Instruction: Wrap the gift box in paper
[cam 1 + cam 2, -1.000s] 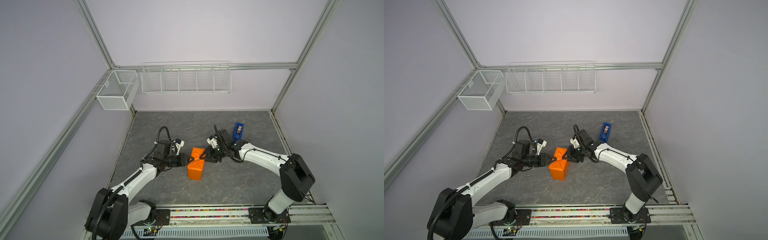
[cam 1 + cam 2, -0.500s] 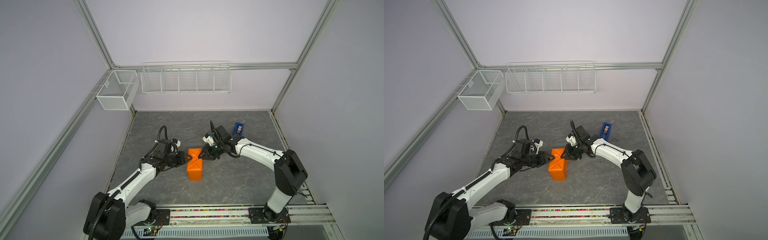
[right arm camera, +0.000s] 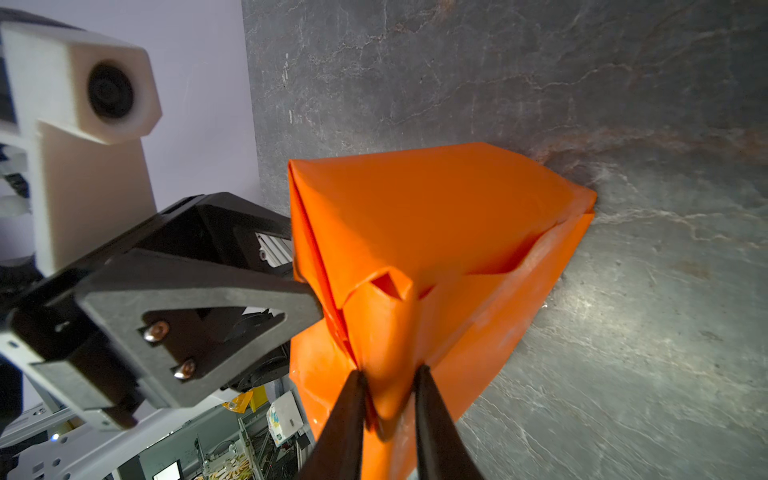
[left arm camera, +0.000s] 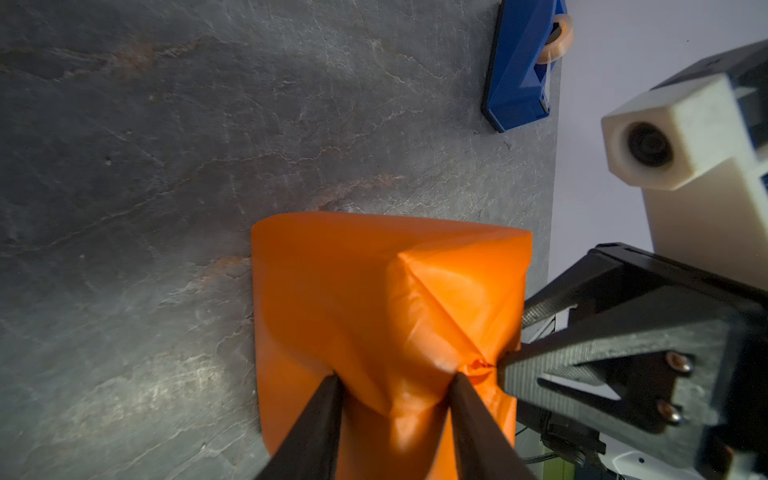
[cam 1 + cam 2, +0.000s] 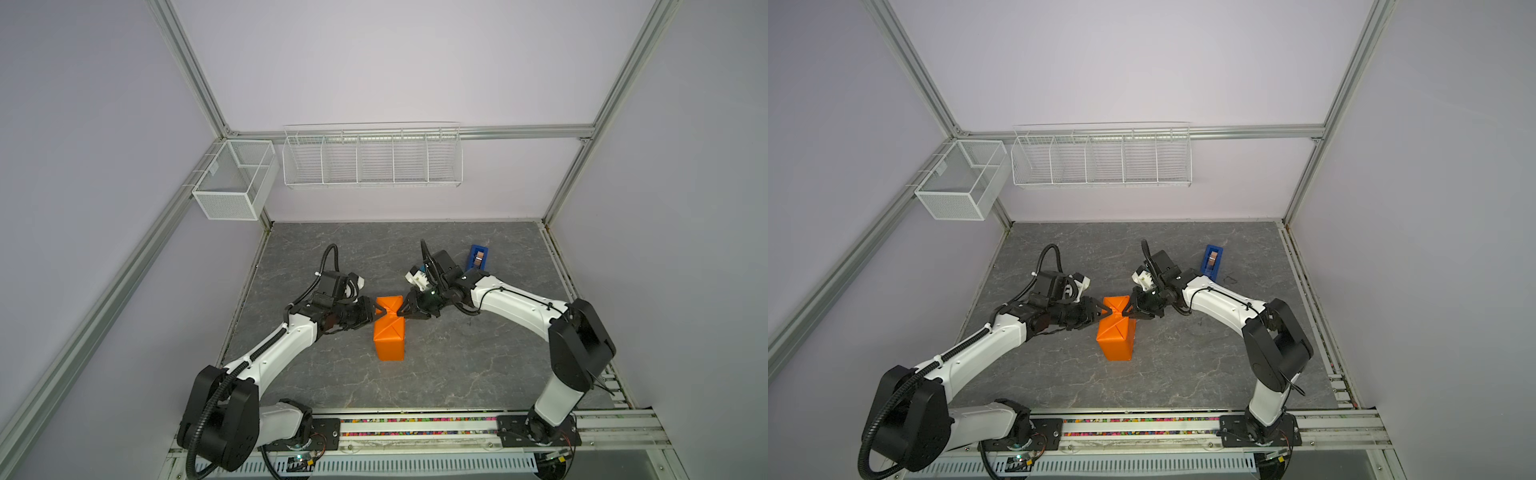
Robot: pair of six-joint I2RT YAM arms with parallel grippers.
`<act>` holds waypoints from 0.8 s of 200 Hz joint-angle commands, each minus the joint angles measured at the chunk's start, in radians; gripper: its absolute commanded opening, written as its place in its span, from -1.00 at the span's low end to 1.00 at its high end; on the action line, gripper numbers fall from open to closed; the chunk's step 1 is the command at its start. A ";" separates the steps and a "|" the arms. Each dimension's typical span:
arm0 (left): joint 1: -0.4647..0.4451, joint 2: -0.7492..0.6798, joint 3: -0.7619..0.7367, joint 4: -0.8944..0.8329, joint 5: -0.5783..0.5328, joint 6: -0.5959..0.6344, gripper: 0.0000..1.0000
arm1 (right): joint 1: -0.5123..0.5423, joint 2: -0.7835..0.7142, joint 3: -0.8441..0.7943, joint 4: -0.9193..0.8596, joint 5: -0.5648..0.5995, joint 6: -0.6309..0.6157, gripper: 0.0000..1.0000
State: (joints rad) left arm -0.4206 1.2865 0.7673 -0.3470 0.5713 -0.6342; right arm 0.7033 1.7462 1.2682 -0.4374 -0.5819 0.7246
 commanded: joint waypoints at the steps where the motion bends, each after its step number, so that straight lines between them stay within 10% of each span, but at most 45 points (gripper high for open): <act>1: -0.003 0.041 0.030 0.017 -0.021 0.021 -0.24 | 0.006 0.045 -0.029 -0.048 0.050 -0.031 -0.57; 72: -0.004 0.050 0.000 -0.026 -0.048 0.048 -0.75 | 0.007 0.042 -0.035 -0.045 0.050 -0.030 -0.61; 160: -0.009 -0.091 -0.042 -0.074 0.023 0.027 -0.28 | 0.006 0.040 -0.035 -0.052 0.055 -0.028 -0.62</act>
State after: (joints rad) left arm -0.4221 1.2118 0.7601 -0.4099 0.5407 -0.5964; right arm 0.6964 1.7458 1.2682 -0.4366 -0.5934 0.7246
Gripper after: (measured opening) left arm 0.353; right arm 0.193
